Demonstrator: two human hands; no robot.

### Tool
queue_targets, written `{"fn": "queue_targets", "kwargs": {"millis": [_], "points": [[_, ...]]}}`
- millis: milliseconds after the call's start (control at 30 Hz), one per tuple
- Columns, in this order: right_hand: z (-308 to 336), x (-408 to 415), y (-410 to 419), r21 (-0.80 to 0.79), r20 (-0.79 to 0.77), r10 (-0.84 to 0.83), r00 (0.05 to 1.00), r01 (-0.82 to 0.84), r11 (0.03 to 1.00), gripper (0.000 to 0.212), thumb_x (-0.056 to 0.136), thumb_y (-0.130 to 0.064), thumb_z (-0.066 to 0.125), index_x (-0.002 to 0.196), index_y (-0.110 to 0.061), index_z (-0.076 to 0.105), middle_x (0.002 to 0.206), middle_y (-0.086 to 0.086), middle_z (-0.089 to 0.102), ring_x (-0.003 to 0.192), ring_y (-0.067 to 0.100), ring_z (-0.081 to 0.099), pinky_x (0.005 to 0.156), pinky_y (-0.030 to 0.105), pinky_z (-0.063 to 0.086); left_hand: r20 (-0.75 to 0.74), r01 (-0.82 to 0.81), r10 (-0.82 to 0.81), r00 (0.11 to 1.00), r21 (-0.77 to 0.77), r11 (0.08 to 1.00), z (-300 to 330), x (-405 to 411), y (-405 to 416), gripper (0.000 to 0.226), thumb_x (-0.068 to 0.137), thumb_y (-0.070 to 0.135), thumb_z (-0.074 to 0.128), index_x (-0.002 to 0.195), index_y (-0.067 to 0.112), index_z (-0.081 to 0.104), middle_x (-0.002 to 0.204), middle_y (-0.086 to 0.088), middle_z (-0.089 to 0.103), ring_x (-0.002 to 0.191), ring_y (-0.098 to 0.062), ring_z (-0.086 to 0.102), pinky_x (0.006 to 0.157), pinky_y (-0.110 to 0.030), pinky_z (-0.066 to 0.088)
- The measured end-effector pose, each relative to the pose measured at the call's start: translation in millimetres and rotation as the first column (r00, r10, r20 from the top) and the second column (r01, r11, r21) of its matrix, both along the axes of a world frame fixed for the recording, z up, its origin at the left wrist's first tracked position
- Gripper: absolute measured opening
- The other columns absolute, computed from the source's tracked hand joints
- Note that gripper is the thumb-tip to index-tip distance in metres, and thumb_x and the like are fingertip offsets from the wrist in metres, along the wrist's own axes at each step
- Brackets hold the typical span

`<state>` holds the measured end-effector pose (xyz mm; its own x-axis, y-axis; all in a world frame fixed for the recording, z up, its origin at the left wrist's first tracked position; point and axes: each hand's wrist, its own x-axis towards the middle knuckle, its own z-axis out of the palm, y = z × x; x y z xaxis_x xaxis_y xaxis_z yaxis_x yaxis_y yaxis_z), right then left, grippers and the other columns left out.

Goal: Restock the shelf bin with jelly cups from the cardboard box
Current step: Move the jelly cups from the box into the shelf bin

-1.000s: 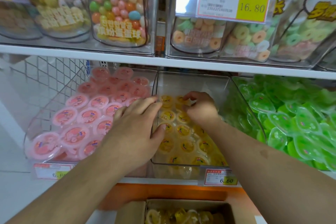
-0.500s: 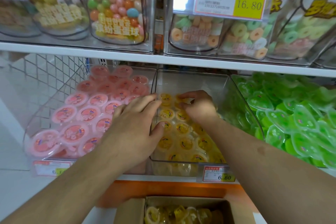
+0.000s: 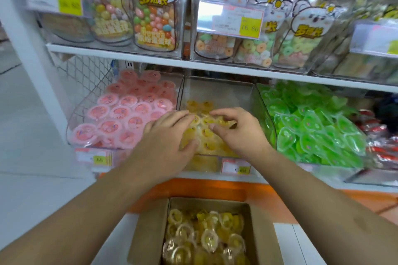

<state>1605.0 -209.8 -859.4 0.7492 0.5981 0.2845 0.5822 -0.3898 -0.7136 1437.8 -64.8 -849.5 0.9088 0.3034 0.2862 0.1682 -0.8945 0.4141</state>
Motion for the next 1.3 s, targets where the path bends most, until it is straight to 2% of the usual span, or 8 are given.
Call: {"fn": "queue_targets", "kwargs": {"millis": [233, 367, 533, 667, 733, 933, 1167, 1300], "points": [[-23.7, -82.1, -69.2, 0.116, -0.036, 0.163, 0.986, -0.158, 0.981, 0.019, 0.085, -0.025, 0.08, 0.102, -0.032, 0.081, 0.101, -0.006, 0.066, 0.089, 0.013, 0.065, 0.074, 0.026, 0.052, 0.025, 0.082, -0.078, 0.997, -0.187, 0.979, -37.8, -44.7, -47.4, 0.045, 0.097, 0.05, 0.058, 0.137, 0.029, 0.06, 0.133, 0.014, 0.058, 0.12, -0.005, 0.053, 0.102, -0.03, 0.046], [-75.3, -98.2, -95.1, -0.124, -0.125, 0.147, 0.981, -0.163, 0.979, 0.024, 0.086, -0.023, 0.081, 0.105, -0.036, 0.079, 0.097, -0.015, 0.067, 0.09, 0.003, 0.064, 0.078, 0.02, 0.048, -0.177, 0.042, -0.093, 0.98, -0.275, 0.96, -97.3, -57.9, -66.1, 0.042, 0.092, 0.054, 0.06, 0.129, 0.035, 0.063, 0.122, 0.019, 0.059, 0.107, -0.003, 0.059, 0.093, -0.03, 0.053], [-127.0, -94.0, -109.2, -0.493, -0.3, 0.089, 0.95, -0.234, 0.838, 0.034, 0.095, -0.038, 0.074, 0.128, -0.043, 0.068, 0.105, -0.029, 0.058, 0.097, -0.006, 0.056, 0.068, -0.003, 0.037, -0.426, 0.028, -0.117, 0.897, -0.208, 0.978, -171.8, -61.5, -65.0, 0.047, 0.093, 0.055, 0.064, 0.136, 0.036, 0.061, 0.134, 0.017, 0.06, 0.12, -0.009, 0.059, 0.101, -0.029, 0.048], [-184.2, -83.9, -104.0, -0.547, -0.44, 0.013, 0.898, -0.28, 0.789, 0.053, 0.091, -0.037, 0.078, 0.141, -0.039, 0.06, 0.141, -0.013, 0.06, 0.129, 0.012, 0.057, 0.104, 0.026, 0.05, -0.563, 0.045, -0.182, 0.806, -0.247, 0.968, -221.2, -62.1, -51.5, 0.049, 0.091, 0.048, 0.072, 0.138, 0.038, 0.06, 0.139, 0.011, 0.059, 0.124, -0.011, 0.058, 0.106, -0.031, 0.048], [-204.7, -79.6, -99.7, -0.576, -0.477, -0.002, 0.879, -0.311, 0.756, 0.058, 0.092, -0.034, 0.078, 0.146, -0.038, 0.056, 0.152, -0.007, 0.052, 0.139, 0.018, 0.051, 0.116, 0.037, 0.045, -0.596, 0.061, -0.194, 0.779, -0.237, 0.97, -235.4, -59.5, -48.5, 0.05, 0.091, 0.045, 0.073, 0.139, 0.039, 0.059, 0.143, 0.012, 0.057, 0.129, -0.013, 0.053, 0.111, -0.034, 0.045], [-254.1, -79.5, -88.1, -0.645, -0.484, -0.02, 0.875, -0.341, 0.684, 0.064, 0.094, -0.031, 0.074, 0.152, -0.041, 0.047, 0.163, -0.003, 0.033, 0.149, 0.024, 0.037, 0.12, 0.043, 0.041, -0.658, 0.193, -0.187, 0.729, -0.064, 0.979, -255.6, -45.8, -49.6, 0.046, 0.084, 0.056, 0.075, 0.127, 0.04, 0.069, 0.139, 0.021, 0.055, 0.13, -0.013, 0.038, 0.104, -0.038, 0.028], [-260.7, -84.6, -79.5, -0.669, -0.424, -0.067, 0.903, -0.262, 0.696, 0.061, 0.093, -0.007, 0.071, 0.144, -0.037, 0.056, 0.156, -0.001, 0.036, 0.14, 0.026, 0.046, 0.111, 0.037, 0.05, -0.653, 0.178, -0.223, 0.724, -0.135, 0.975, -264.0, -44.5, -50.4, 0.028, 0.083, 0.062, 0.071, 0.106, 0.046, 0.072, 0.132, 0.024, 0.059, 0.128, -0.014, 0.039, 0.106, -0.037, 0.03], [-247.7, -81.1, -83.8, -0.624, -0.469, -0.095, 0.878, -0.253, 0.74, 0.045, 0.091, 0.003, 0.06, 0.117, -0.034, 0.067, 0.12, -0.002, 0.062, 0.102, 0.017, 0.063, 0.078, 0.025, 0.06, -0.667, 0.101, -0.182, 0.722, -0.16, 0.982, -256.7, -45.3, -51.5, 0.026, 0.087, 0.064, 0.066, 0.103, 0.045, 0.073, 0.116, 0.016, 0.059, 0.123, -0.018, 0.041, 0.109, -0.036, 0.031]]}}
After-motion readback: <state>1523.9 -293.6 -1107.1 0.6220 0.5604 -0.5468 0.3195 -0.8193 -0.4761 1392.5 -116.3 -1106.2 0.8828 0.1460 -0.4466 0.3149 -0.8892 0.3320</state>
